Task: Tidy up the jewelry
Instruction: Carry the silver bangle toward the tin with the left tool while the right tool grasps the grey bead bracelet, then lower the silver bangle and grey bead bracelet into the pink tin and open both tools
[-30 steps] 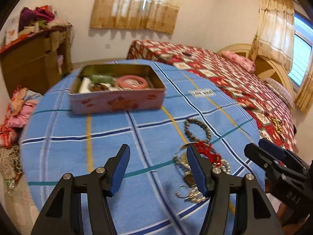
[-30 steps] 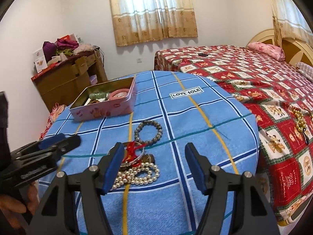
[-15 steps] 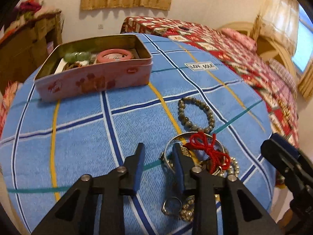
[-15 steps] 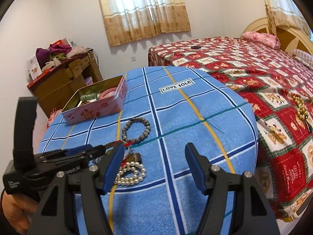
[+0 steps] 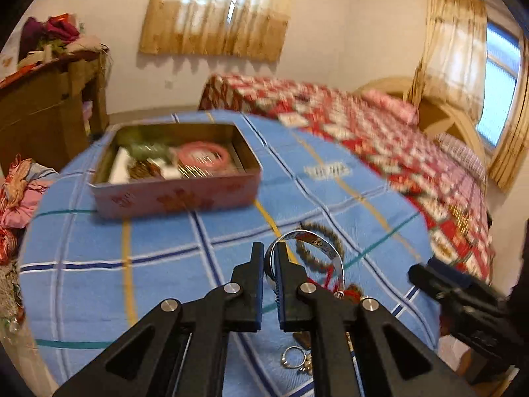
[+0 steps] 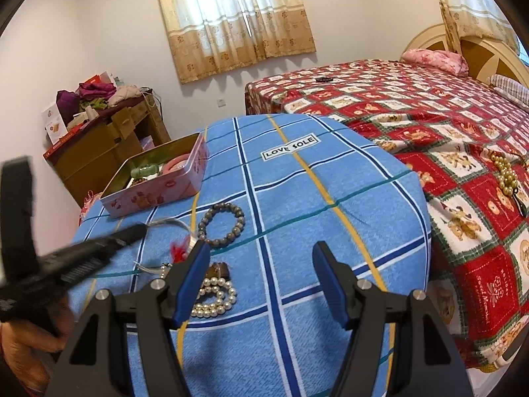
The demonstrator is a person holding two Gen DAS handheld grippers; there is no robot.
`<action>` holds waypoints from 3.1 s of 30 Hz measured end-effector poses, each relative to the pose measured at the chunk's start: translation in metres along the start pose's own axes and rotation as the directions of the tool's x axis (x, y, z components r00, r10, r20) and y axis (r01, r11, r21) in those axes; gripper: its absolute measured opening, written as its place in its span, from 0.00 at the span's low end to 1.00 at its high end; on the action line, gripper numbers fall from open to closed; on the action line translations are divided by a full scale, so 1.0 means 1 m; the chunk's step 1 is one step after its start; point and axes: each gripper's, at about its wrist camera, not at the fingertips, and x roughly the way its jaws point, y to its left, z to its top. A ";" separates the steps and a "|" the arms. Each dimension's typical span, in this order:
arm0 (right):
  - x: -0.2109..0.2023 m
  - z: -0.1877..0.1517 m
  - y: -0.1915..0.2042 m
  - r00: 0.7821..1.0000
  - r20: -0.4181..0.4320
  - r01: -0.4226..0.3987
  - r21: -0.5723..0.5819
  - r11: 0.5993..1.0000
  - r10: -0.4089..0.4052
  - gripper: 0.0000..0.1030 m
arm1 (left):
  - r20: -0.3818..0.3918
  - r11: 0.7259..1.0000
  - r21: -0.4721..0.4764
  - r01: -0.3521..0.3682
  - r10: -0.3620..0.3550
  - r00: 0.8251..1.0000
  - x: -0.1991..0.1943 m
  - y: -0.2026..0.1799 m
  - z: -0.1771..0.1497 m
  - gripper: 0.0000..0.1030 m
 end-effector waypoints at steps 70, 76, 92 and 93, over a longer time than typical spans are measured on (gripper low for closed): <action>0.051 0.102 0.106 0.966 -0.007 -0.257 -0.134 0.957 0.258 0.11 | 0.187 0.988 -0.136 -0.073 0.098 0.977 -0.030 0.077 0.039 0.06; 0.089 0.109 0.125 0.965 -0.042 -0.263 -0.126 0.957 0.259 0.11 | 0.192 0.986 -0.141 -0.091 0.117 0.974 -0.005 0.089 0.059 0.06; 0.180 0.105 0.114 0.953 -0.189 -0.244 -0.016 0.970 0.237 0.11 | 0.086 0.978 -0.112 -0.178 0.188 0.978 0.071 0.115 0.074 0.06; 0.180 0.104 0.114 0.954 -0.189 -0.242 -0.023 0.970 0.233 0.11 | 0.080 0.976 -0.102 -0.192 0.200 0.977 0.074 0.115 0.074 0.06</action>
